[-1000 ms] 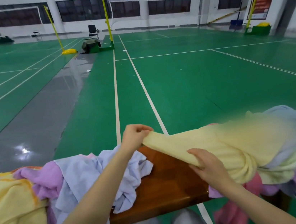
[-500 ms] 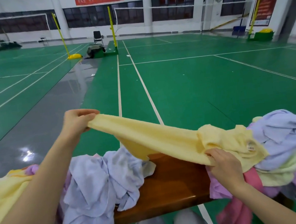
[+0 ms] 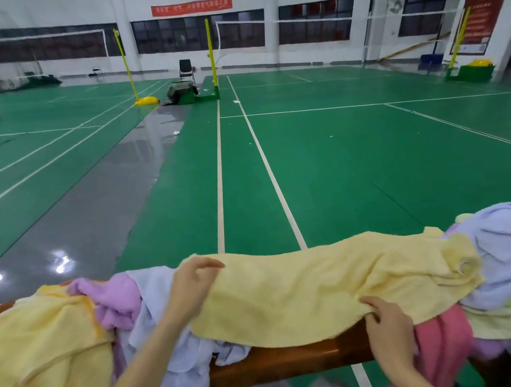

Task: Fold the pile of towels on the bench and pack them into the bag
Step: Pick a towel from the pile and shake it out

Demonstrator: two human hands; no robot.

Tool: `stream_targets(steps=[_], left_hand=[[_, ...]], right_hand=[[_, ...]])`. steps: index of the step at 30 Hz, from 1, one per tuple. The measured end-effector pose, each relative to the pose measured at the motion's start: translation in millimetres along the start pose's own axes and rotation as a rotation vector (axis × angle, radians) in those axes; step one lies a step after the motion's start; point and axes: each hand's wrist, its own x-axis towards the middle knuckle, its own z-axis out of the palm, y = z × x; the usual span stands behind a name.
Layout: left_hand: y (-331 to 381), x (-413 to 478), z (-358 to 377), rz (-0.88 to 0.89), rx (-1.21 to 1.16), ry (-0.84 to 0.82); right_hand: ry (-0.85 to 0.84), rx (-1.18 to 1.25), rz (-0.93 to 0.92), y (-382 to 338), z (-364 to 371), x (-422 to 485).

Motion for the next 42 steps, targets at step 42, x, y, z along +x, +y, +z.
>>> stream_targets(steps=[42], left_hand=[[-23.0,-31.8,135.7,-0.161,-0.154,-0.575]], right_hand=[[0.182,0.606,0.63,81.6,-62.3,86.7]])
